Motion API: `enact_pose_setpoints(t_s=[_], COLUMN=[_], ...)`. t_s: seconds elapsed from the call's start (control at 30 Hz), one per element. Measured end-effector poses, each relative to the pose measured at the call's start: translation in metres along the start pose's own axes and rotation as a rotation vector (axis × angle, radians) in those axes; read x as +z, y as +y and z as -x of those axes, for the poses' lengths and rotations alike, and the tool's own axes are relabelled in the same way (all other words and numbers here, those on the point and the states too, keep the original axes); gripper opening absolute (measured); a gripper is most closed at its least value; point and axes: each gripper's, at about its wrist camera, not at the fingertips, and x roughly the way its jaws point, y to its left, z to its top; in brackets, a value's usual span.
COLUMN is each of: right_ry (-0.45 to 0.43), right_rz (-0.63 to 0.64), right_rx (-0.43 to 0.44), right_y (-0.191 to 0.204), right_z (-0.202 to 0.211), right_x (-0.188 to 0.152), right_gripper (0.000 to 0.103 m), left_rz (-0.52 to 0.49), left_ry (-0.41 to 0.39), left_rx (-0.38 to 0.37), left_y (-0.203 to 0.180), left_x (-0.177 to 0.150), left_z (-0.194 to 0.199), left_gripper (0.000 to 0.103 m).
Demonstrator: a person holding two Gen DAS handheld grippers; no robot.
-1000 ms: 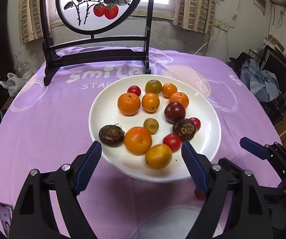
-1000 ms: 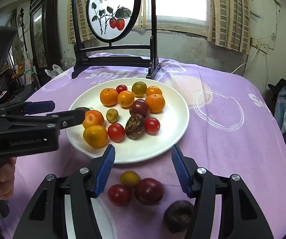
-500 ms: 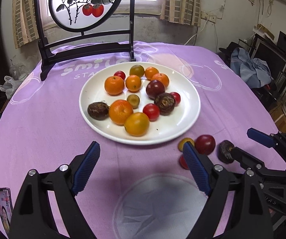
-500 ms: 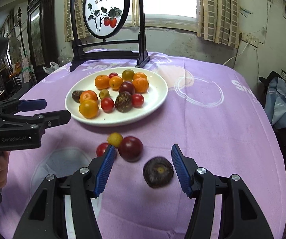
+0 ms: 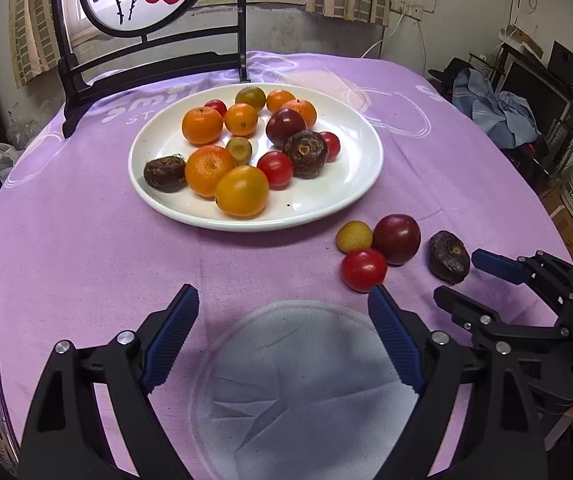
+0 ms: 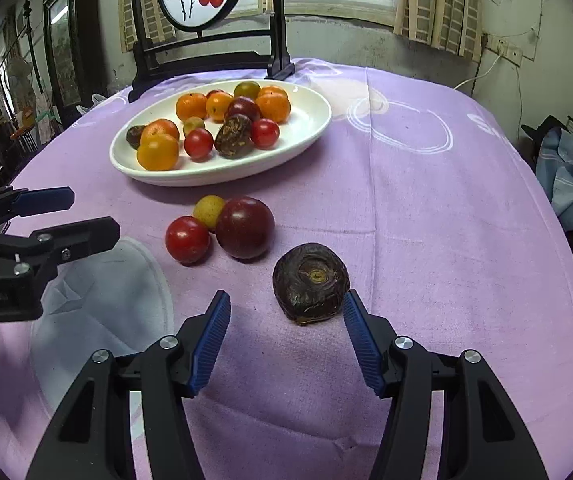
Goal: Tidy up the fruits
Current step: 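Grasp a dark brown fruit with the right tool while the left tool grasps a red tomato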
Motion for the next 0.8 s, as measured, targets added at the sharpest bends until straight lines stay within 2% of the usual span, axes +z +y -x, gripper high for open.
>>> enact_pose_setpoints(t_s=[0.27, 0.37, 0.8], right_ry=[0.041, 0.04, -0.021], right_rz=[0.006, 0.006, -0.046], right_rx=[-0.04, -0.066, -0.031], right_y=[0.0, -0.001, -0.024], right_z=[-0.017, -0.021, 0.006], right_x=[0.009, 0.011, 0.008], right_gripper=[0.058, 0.044, 0.044], left_rz=[-0.01, -0.026, -0.072], left_ry=[0.022, 0.028, 0.047], left_rx=[-0.007, -0.007, -0.002], left_y=[-0.004, -0.009, -0.037], left_x=[0.0, 0.0, 0.002], left_z=[-0.009, -0.012, -0.035], left_gripper=[0.085, 0.085, 0.085])
